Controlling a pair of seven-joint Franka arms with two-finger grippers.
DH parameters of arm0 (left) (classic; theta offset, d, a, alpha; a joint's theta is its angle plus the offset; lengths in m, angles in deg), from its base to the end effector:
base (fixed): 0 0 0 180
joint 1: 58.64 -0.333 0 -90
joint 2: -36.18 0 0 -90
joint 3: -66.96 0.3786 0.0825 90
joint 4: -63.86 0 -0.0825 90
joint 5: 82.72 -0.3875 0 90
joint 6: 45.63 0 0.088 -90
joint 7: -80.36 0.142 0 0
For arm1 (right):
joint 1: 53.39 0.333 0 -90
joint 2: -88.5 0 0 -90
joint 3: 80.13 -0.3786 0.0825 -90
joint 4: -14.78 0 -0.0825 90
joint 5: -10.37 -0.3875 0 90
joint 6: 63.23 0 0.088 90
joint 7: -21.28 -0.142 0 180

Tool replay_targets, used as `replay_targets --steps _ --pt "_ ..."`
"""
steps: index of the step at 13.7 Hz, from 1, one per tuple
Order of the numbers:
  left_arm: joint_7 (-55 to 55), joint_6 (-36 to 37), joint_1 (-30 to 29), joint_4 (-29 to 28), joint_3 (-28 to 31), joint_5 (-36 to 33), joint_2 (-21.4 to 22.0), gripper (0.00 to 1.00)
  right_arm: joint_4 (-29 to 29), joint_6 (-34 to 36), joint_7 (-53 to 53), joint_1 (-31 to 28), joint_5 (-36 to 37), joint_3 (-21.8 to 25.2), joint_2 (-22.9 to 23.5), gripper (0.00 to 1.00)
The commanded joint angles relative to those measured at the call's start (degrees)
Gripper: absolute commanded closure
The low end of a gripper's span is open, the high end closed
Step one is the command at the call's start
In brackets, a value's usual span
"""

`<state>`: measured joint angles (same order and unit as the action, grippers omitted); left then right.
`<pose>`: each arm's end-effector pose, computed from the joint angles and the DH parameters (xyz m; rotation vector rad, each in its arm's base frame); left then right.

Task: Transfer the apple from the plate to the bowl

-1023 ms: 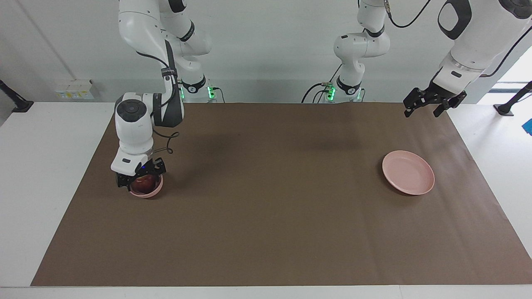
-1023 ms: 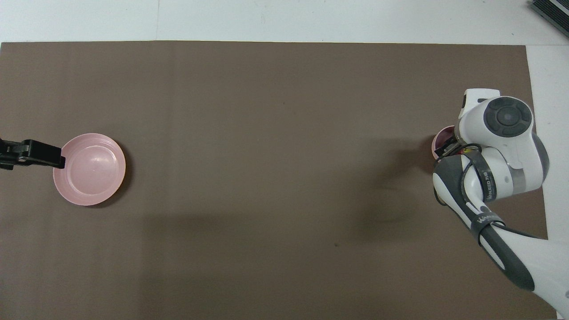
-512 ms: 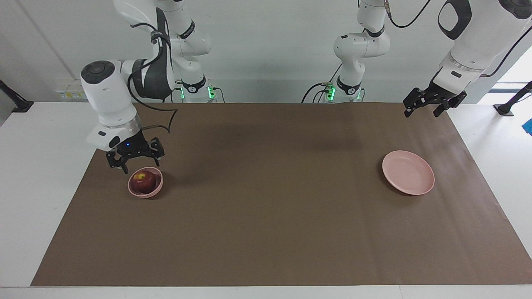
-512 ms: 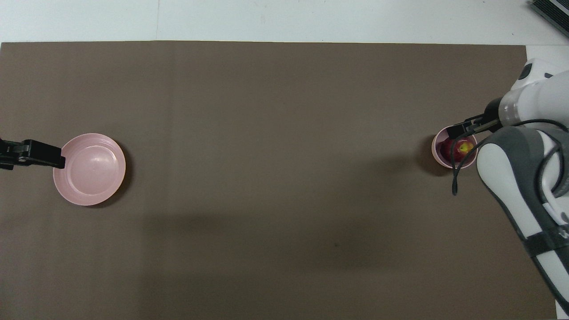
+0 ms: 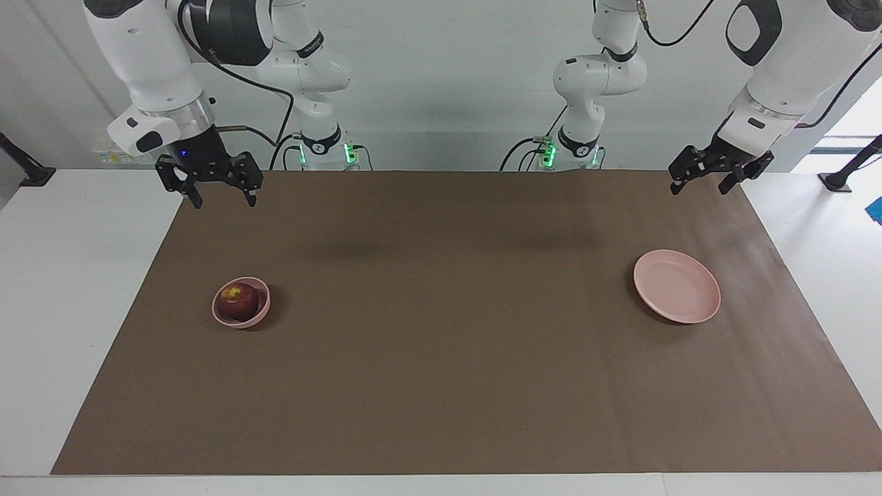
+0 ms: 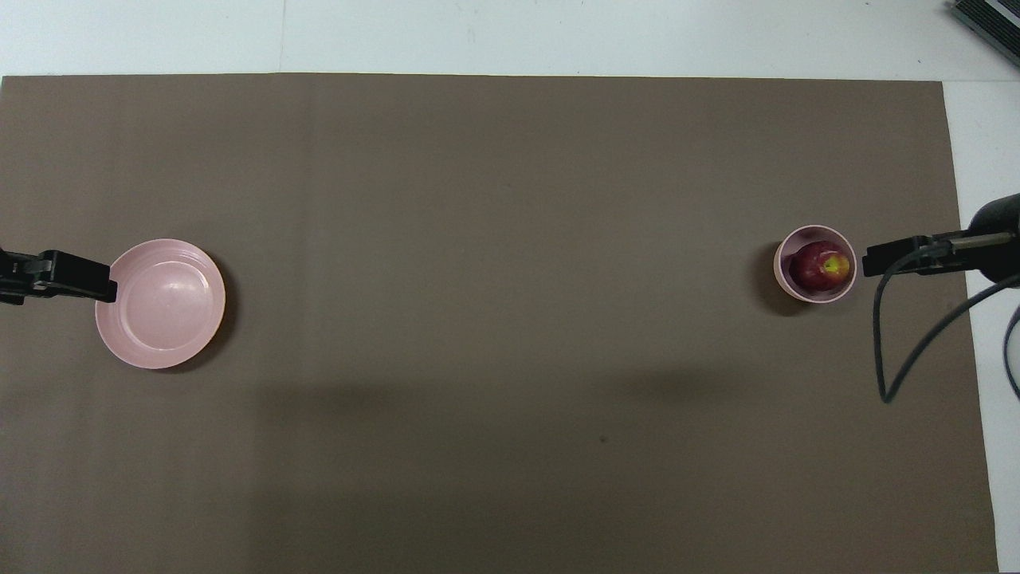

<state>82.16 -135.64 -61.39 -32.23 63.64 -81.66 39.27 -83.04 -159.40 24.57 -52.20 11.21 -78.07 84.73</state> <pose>0.5337 -0.0088 0.6312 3.1239 -0.0636 -0.0814 0.5429 -0.0108 0.6325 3.1268 0.0681 0.0571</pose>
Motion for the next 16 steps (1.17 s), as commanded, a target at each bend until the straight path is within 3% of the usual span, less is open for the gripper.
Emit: replay_targets --steps 1,6,8,16 --pt "-0.3 1.1 -0.2 1.2 0.0 -0.1 -0.4 0.0 -1.5 1.1 -4.9 2.5 -1.0 -0.1 -2.0 0.0" --pt "-0.3 1.1 -0.2 1.2 0.0 -0.1 -0.4 0.0 0.7 3.1 -5.1 2.4 -1.5 0.9 -4.6 0.0" --pt "-0.3 1.1 -0.2 1.2 0.0 -0.1 -0.4 0.0 6.3 8.5 -5.1 2.2 -1.6 1.6 -4.4 0.0" --pt "-0.3 1.1 -0.2 1.2 0.0 -0.1 -0.4 0.0 5.0 10.1 -2.4 2.0 -2.1 2.1 -5.3 0.0"
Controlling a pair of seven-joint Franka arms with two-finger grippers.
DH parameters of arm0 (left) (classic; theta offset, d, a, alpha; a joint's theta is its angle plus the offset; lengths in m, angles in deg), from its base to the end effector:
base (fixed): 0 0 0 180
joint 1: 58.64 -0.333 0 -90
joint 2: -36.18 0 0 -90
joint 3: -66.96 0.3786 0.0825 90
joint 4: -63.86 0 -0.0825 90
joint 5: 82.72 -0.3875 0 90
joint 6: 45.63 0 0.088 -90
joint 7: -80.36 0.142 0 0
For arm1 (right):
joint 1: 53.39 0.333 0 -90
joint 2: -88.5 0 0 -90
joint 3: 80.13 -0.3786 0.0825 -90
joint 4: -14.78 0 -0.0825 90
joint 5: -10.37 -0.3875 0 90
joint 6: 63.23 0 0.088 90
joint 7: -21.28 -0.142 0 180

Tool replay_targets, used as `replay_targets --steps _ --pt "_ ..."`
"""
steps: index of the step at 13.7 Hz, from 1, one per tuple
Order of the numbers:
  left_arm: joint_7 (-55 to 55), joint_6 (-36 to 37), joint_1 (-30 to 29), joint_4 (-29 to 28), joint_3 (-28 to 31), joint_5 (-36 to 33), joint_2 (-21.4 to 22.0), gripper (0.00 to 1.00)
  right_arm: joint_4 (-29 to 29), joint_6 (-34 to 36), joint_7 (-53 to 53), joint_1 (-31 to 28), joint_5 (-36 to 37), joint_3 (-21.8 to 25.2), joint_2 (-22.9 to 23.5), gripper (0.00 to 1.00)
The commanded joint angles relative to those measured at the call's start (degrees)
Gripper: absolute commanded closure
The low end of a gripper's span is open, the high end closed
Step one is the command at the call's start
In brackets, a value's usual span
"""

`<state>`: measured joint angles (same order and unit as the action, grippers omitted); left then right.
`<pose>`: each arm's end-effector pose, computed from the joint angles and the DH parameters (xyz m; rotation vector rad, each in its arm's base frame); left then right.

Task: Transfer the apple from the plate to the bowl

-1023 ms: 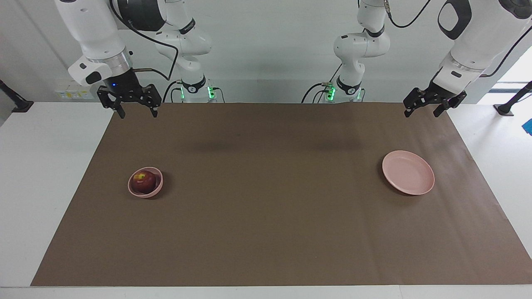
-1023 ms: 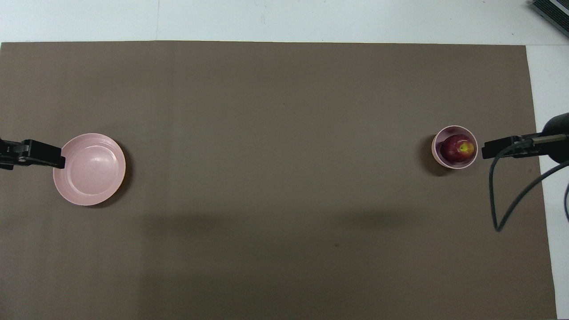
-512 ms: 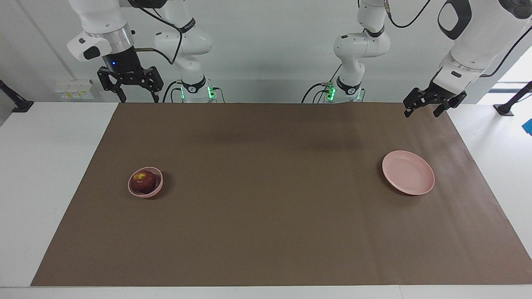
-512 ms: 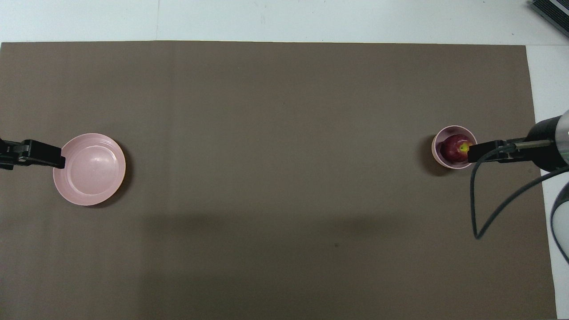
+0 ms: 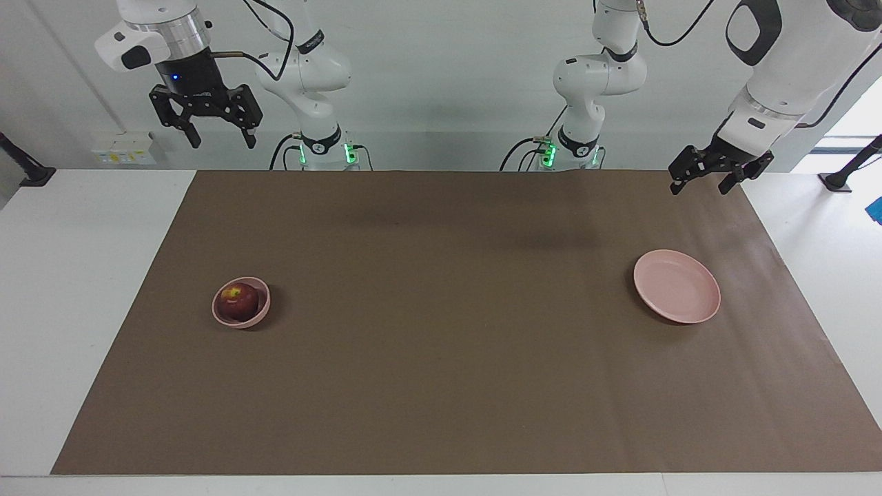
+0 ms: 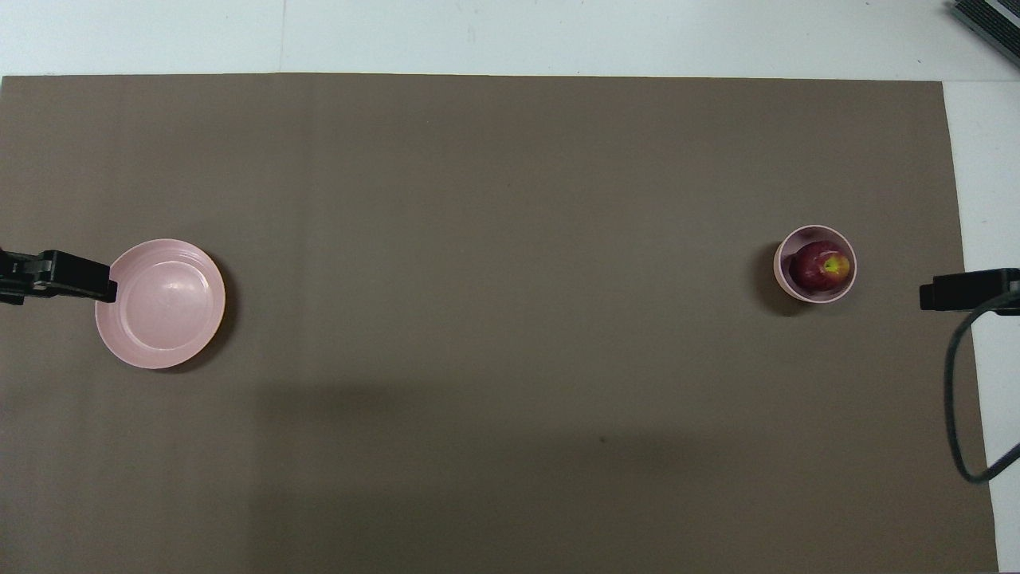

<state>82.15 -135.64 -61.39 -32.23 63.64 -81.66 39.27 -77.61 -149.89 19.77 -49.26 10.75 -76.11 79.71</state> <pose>0.5337 -0.0088 0.6312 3.1240 -0.0633 -0.0814 0.4952 -0.0036 0.7076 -3.1354 0.0383 -0.0831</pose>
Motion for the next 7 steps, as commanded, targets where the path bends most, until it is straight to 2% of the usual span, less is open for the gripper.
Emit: replay_targets --steps 1,3,7 --pt "-0.3 1.1 -0.2 1.2 0.0 -0.1 -0.4 0.0 -0.4 0.7 4.5 -1.8 -1.6 0.5 -0.1 0.0" --pt "-0.3 1.1 -0.2 1.2 0.0 -0.1 -0.4 0.0 -0.4 0.7 5.5 -3.6 -1.6 0.6 0.3 0.0" --pt "-0.3 1.1 -0.2 1.2 0.0 -0.1 -0.4 0.0 0.0 0.6 5.1 -3.5 -1.8 0.6 0.6 0.0"
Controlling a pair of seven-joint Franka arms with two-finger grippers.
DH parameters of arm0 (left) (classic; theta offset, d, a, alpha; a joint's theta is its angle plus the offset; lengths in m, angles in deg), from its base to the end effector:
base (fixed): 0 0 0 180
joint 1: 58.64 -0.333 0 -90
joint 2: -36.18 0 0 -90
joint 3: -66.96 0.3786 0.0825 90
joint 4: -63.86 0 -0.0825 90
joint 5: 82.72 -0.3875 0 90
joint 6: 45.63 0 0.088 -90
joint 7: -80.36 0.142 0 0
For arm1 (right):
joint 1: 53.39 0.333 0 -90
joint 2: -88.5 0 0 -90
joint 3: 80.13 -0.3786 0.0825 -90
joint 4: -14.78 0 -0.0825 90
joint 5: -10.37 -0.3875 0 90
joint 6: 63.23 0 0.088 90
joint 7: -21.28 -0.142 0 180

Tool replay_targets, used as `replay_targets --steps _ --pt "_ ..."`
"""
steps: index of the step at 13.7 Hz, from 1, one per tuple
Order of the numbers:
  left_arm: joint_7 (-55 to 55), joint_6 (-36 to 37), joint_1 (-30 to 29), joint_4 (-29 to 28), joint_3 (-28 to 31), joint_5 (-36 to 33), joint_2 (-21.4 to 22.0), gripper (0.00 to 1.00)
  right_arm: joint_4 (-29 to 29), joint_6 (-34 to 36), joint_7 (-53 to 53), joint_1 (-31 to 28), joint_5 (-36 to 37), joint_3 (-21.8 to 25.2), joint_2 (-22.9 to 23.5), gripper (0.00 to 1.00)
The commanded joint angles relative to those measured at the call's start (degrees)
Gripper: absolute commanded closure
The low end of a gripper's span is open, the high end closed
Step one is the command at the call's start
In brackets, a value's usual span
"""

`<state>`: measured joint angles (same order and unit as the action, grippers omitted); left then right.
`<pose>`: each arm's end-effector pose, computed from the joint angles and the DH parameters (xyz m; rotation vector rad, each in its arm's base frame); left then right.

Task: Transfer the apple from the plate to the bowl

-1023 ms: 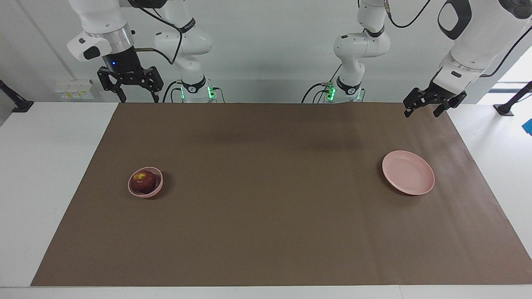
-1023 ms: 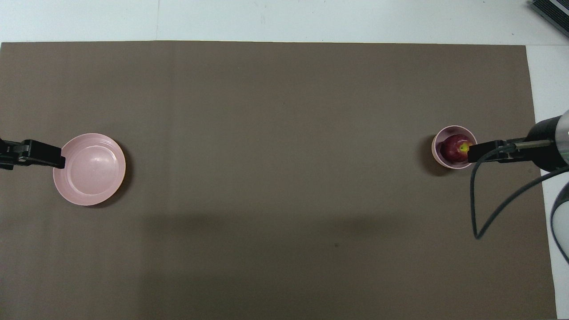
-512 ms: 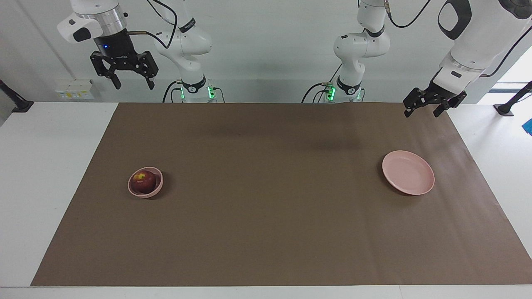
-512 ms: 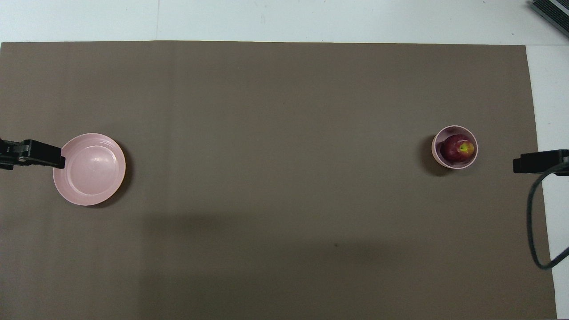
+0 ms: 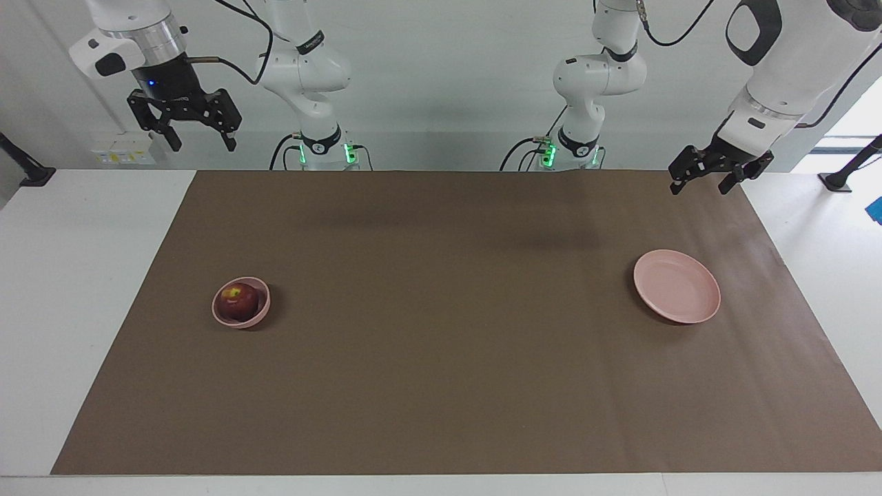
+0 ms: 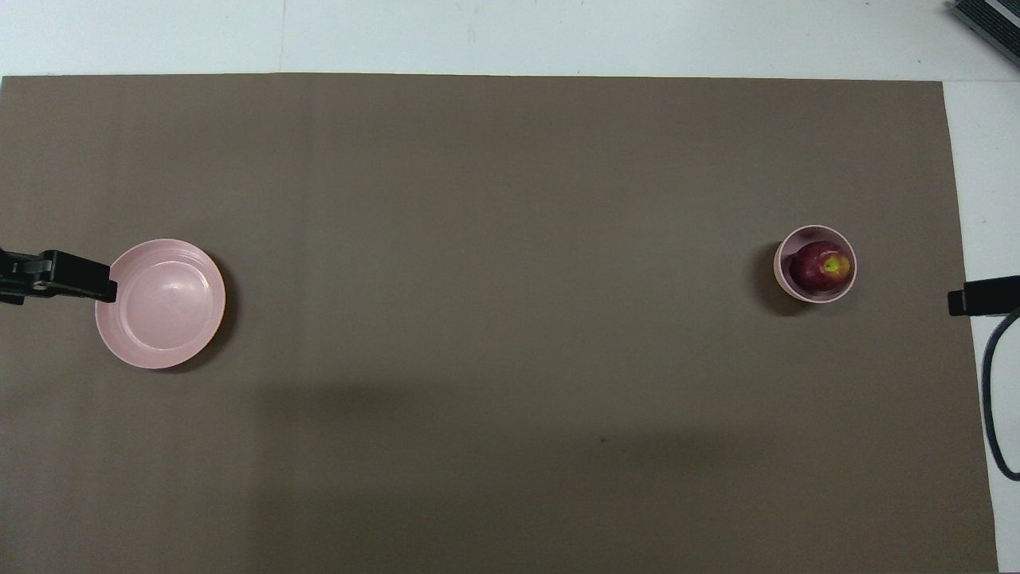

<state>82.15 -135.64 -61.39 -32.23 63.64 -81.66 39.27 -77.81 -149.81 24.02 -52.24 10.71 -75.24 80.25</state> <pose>0.5337 -0.0088 0.6312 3.1240 -0.0633 -0.0814 0.4971 -0.0374 0.7011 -3.1367 0.0271 -0.0610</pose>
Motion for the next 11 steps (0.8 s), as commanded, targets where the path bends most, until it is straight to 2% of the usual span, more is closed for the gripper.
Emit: replay_targets --steps 1,11 --pt "-0.3 1.1 -0.2 1.2 0.0 -0.1 -0.4 0.0 0.0 0.5 0.8 -0.4 -1.8 -0.3 0.1 0.0" --pt "-0.3 1.1 -0.2 1.2 0.0 -0.1 -0.4 0.0 -0.6 3.1 1.7 0.4 1.1 -0.9 -0.5 0.0"
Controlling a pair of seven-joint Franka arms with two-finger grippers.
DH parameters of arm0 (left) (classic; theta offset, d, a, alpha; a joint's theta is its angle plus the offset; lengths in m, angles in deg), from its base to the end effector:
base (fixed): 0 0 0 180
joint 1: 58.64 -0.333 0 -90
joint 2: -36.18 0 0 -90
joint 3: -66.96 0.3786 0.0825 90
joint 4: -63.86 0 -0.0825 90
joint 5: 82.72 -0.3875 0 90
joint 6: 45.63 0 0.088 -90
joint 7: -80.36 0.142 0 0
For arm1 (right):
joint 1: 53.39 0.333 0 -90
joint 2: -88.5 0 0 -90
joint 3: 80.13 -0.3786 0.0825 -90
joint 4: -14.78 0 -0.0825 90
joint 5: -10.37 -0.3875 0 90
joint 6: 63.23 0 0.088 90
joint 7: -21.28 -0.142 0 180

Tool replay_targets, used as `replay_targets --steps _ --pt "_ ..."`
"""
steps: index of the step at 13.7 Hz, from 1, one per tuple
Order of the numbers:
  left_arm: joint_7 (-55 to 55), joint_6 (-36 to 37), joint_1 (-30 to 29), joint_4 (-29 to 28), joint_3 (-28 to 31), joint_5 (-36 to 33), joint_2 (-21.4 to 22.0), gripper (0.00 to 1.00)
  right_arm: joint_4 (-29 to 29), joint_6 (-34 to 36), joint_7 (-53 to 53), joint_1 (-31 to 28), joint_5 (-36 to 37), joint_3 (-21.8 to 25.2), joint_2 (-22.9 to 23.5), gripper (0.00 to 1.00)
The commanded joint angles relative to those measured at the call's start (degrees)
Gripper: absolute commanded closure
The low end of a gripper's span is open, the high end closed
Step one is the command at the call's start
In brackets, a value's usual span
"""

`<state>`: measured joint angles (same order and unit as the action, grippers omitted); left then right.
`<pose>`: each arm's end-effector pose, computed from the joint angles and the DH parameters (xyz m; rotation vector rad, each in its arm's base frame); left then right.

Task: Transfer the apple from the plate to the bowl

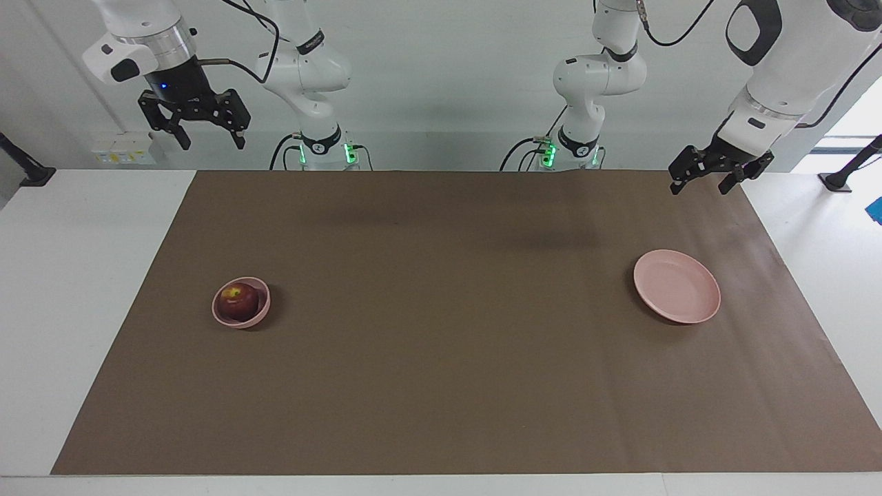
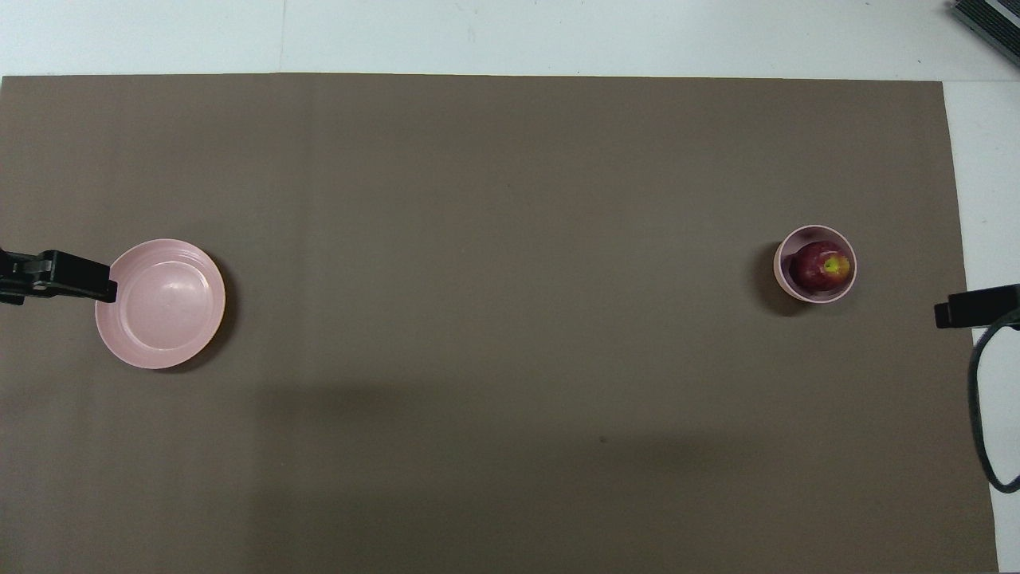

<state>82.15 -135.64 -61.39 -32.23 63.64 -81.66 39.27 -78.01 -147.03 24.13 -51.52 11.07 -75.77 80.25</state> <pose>0.5337 -0.0088 0.6312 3.1240 -0.0633 -0.0814 0.4908 -0.0268 0.6952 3.1409 0.0093 -0.0210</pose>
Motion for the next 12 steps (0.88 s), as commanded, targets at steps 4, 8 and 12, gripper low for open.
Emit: replay_targets --steps 4,8,12 --pt "-0.3 1.1 -0.2 1.2 0.0 -0.1 -0.4 0.0 -0.4 -0.4 1.2 -0.9 -0.4 -0.2 -0.2 0.0" --pt "-0.3 1.1 -0.2 1.2 0.0 -0.1 -0.4 0.0 -0.6 -0.3 1.0 -0.3 -0.9 -0.3 -0.5 0.0" --pt "-0.3 1.1 -0.2 1.2 0.0 -0.1 -0.4 0.0 -1.0 -0.4 0.8 -0.4 -1.7 -0.3 -0.7 0.0"
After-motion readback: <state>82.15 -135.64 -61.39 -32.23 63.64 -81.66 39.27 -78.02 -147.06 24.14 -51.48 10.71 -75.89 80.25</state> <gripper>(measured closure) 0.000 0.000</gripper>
